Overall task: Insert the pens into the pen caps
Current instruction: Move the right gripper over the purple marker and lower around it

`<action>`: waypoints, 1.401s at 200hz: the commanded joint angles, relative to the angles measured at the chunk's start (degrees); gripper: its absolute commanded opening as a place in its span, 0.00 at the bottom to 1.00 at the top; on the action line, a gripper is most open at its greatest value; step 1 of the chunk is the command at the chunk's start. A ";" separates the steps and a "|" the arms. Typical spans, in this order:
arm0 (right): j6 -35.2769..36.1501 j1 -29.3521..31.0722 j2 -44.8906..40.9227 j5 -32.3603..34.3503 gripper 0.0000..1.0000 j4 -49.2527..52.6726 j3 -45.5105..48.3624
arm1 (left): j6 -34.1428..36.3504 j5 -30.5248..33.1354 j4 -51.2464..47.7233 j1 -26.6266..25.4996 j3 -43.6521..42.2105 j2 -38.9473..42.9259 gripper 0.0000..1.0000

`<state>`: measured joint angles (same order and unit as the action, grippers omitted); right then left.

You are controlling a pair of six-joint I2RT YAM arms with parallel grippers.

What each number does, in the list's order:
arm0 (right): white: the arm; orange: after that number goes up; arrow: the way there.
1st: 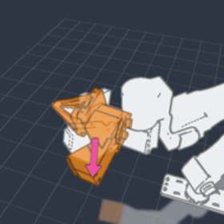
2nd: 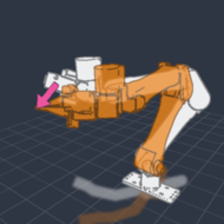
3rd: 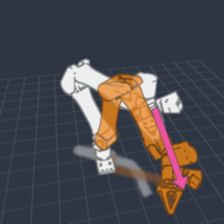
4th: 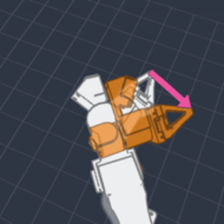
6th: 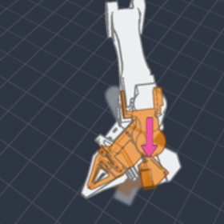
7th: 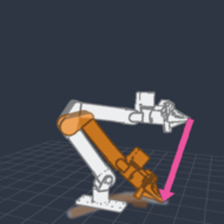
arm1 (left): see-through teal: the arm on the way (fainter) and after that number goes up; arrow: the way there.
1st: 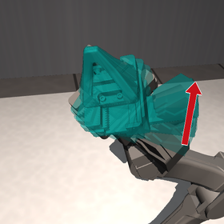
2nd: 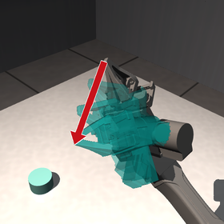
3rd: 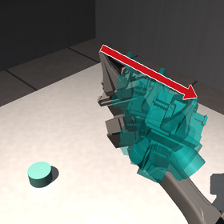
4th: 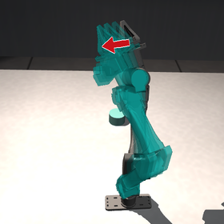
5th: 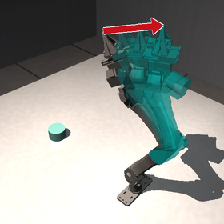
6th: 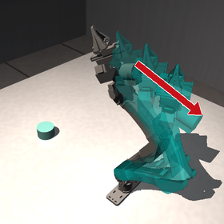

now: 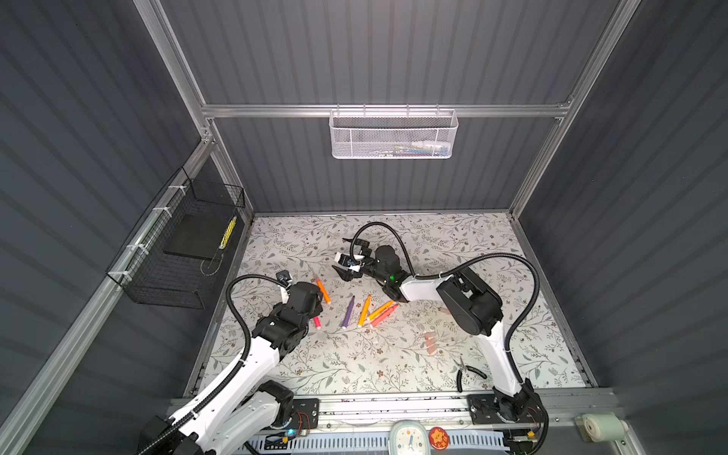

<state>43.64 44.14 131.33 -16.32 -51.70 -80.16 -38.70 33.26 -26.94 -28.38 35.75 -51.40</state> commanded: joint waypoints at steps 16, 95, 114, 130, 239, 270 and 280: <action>8.71 -0.37 2.74 -1.99 0.99 -0.24 -3.63 | -1.92 2.66 -5.07 0.34 0.50 3.96 0.77; -17.07 0.63 -12.71 12.05 0.99 4.60 -4.29 | -1.15 -1.53 -7.01 0.34 2.20 6.65 0.76; -24.46 2.08 -15.00 25.63 0.99 -0.26 -1.36 | -0.78 -2.35 -8.16 0.35 3.05 6.92 0.76; -32.92 4.00 -19.96 37.19 0.99 0.86 3.94 | -0.76 -2.90 -8.00 0.34 2.84 7.21 0.76; -95.94 15.04 -21.91 27.58 0.64 87.85 -7.87 | 2.41 -7.75 -9.45 0.34 3.32 6.05 0.71; -96.00 15.52 -17.51 24.45 0.53 92.87 -12.04 | 2.31 -8.02 -9.45 0.34 2.65 6.26 0.71; -95.88 15.54 -16.48 23.87 0.52 92.74 -12.61 | 2.05 -7.79 -9.37 0.34 2.25 6.86 0.71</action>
<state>-49.47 59.48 113.12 10.85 31.07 -90.13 -37.69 25.82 -35.16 -28.38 38.20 -45.52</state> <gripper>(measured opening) 0.536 0.708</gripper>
